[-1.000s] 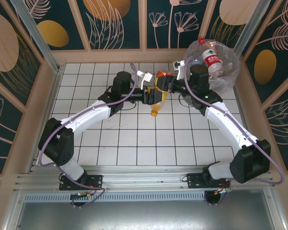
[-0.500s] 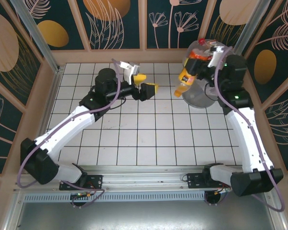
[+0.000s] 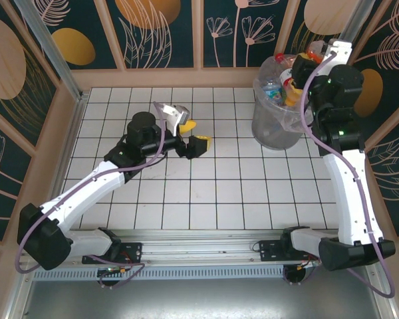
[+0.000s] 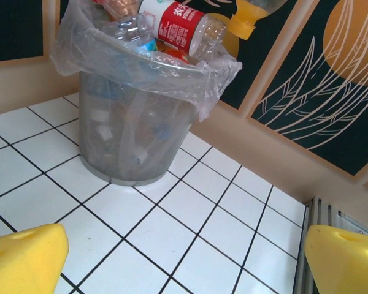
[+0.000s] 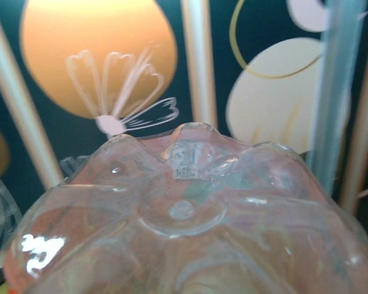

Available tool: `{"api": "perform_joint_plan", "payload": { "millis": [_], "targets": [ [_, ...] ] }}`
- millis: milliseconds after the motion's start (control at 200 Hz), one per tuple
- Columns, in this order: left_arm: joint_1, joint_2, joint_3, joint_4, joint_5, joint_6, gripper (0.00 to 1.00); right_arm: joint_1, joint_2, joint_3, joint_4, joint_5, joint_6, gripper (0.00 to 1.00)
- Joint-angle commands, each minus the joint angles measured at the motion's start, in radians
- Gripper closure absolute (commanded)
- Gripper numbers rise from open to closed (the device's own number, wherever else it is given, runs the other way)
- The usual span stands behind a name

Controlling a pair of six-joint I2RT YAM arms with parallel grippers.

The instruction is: Put the plastic bottles in the bin

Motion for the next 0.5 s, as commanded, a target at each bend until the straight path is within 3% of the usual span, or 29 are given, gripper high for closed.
{"api": "perform_joint_plan", "payload": {
  "millis": [0,200,495],
  "targets": [
    [-0.001,-0.025,-0.016,0.052,0.023,0.018,0.01,-0.007,0.034,0.083,0.056,0.209,-0.116,0.47],
    [-0.001,-0.028,-0.04,0.066,0.029,0.023,0.01,-0.028,0.14,0.178,0.07,0.345,-0.199,0.47],
    [-0.001,-0.03,-0.059,0.059,0.029,0.031,0.01,-0.049,0.413,0.453,-0.128,0.415,-0.224,0.46]
  ]
}}
